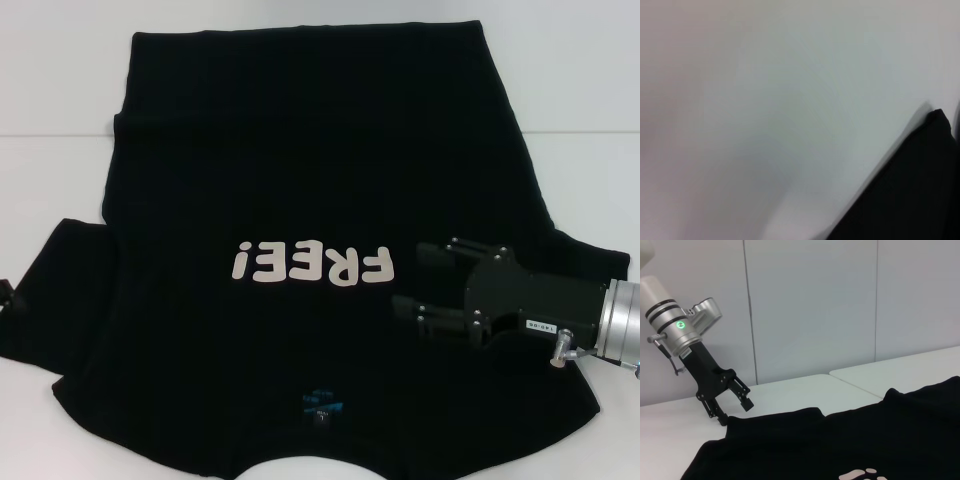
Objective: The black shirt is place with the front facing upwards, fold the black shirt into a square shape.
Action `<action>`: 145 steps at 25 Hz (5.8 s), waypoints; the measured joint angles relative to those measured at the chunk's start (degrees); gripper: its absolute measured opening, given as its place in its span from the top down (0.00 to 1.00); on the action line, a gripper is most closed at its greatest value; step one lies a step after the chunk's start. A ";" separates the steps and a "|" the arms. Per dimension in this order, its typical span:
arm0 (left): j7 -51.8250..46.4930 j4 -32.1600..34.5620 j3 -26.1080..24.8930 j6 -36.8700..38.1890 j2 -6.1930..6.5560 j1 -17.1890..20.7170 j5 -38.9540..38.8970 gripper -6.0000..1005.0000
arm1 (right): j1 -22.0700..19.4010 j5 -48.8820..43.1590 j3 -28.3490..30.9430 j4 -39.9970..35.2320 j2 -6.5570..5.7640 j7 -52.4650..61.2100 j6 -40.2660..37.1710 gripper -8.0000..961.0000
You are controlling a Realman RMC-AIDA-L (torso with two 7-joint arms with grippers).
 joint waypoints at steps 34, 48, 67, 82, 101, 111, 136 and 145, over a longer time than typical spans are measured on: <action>1.99 -1.24 5.92 -2.02 -0.97 -3.07 -0.30 0.32 | -0.26 0.00 0.00 -0.36 0.00 0.00 -0.31 0.16; 1.47 -0.75 6.07 -2.61 -1.16 -3.00 0.34 0.90 | -0.12 0.40 0.00 -0.36 -0.09 0.00 -1.13 0.16; 6.76 2.46 3.84 2.47 0.38 -1.14 -5.81 0.96 | -0.26 1.09 0.01 -0.35 -0.09 0.00 -0.93 0.16; 12.10 8.19 -0.40 7.85 0.80 2.53 -9.16 0.95 | -0.36 1.52 1.87 -0.05 -0.01 0.00 -0.60 0.16; 13.68 7.38 -2.25 10.83 0.13 -2.53 -15.04 0.95 | -0.49 1.49 2.03 0.36 0.09 0.26 -0.89 0.16; 17.00 -0.43 9.45 5.07 -6.04 -9.07 -18.63 0.95 | -0.13 1.49 1.86 0.46 0.18 0.49 -0.53 0.16; 73.67 -2.02 10.85 15.65 -8.51 7.14 -41.61 0.33 | -2.11 3.29 3.33 -2.15 -2.23 22.14 -0.54 0.16; 88.09 -0.37 11.33 20.79 -8.57 10.28 -39.57 0.10 | -4.07 -12.28 3.57 -17.82 -9.46 66.43 -2.65 0.16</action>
